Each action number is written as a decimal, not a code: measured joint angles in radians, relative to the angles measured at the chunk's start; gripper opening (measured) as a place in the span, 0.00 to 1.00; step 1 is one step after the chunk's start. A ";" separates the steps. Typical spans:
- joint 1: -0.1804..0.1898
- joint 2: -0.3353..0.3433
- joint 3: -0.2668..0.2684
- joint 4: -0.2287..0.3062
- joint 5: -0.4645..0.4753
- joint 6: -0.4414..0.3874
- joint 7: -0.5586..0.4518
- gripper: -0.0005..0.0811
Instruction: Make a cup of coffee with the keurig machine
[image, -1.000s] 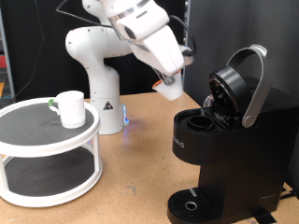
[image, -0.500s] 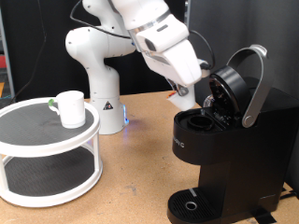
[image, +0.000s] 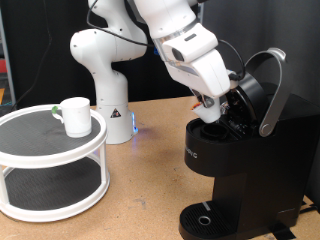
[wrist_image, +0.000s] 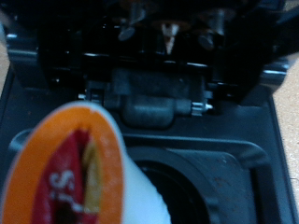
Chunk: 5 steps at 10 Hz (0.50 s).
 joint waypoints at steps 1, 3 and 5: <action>0.000 0.005 0.013 -0.008 0.000 0.019 0.014 0.13; 0.001 0.019 0.035 -0.020 0.000 0.059 0.030 0.13; 0.001 0.032 0.044 -0.018 0.001 0.086 0.042 0.13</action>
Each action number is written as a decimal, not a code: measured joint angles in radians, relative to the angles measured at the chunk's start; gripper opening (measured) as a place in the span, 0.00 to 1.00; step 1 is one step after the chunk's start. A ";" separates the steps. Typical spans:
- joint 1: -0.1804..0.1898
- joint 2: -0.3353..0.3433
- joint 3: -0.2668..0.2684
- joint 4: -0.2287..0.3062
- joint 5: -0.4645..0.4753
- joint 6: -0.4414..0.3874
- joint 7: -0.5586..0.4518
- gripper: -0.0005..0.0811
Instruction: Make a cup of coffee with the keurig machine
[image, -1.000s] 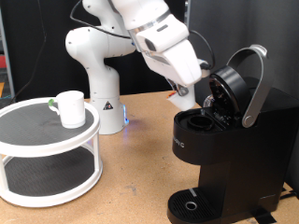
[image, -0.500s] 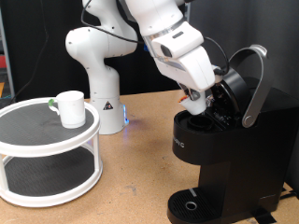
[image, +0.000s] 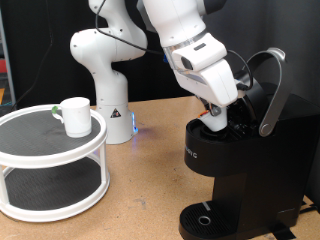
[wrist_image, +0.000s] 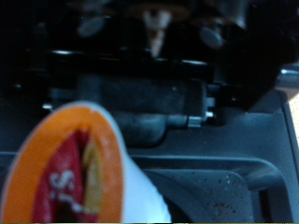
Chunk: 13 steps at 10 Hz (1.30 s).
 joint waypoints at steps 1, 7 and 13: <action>0.000 0.005 0.000 0.001 0.000 0.005 0.005 0.13; -0.002 0.037 0.002 0.013 -0.034 0.011 0.012 0.13; -0.007 0.052 0.006 0.013 -0.056 0.011 0.032 0.49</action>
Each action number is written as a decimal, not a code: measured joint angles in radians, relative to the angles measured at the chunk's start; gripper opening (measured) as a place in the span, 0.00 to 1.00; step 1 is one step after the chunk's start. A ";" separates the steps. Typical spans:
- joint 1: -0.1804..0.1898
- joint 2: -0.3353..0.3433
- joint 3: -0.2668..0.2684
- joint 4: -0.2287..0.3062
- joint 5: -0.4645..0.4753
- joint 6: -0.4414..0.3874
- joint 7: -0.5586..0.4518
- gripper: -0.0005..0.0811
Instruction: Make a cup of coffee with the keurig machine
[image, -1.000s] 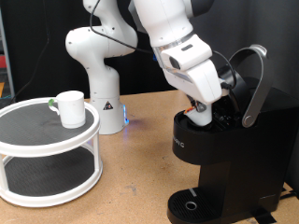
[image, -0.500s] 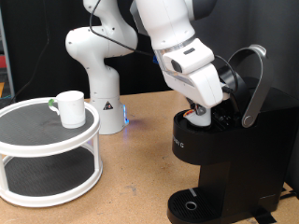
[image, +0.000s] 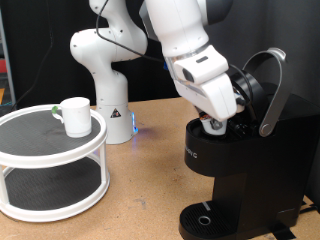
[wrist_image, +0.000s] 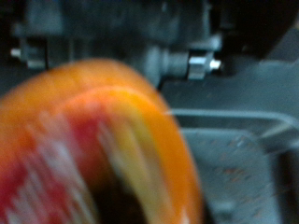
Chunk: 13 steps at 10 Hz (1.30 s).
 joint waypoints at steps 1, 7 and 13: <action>-0.001 0.012 -0.001 -0.004 0.000 0.001 0.000 0.49; -0.001 0.028 -0.007 0.012 0.033 0.029 -0.009 0.98; 0.000 -0.011 -0.010 -0.005 0.214 0.074 -0.085 1.00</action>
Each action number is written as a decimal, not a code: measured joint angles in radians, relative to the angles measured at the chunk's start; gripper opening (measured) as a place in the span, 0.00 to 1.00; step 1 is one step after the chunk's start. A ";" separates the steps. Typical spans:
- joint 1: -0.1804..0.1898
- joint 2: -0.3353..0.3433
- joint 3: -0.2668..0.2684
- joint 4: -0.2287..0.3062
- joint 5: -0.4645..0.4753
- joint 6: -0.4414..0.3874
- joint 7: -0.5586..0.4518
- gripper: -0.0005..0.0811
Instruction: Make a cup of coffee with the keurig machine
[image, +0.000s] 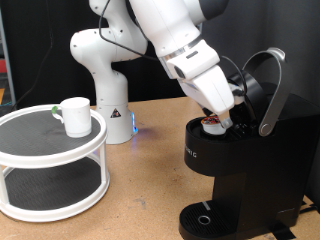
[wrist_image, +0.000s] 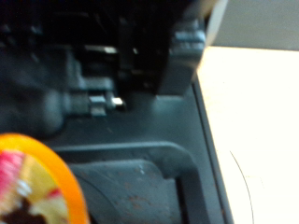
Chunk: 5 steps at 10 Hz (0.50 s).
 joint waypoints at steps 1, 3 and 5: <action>-0.003 -0.014 -0.003 0.002 -0.033 -0.051 0.010 1.00; -0.016 -0.042 -0.004 0.003 -0.123 -0.148 0.039 1.00; -0.024 -0.058 -0.004 -0.006 -0.173 -0.186 0.055 1.00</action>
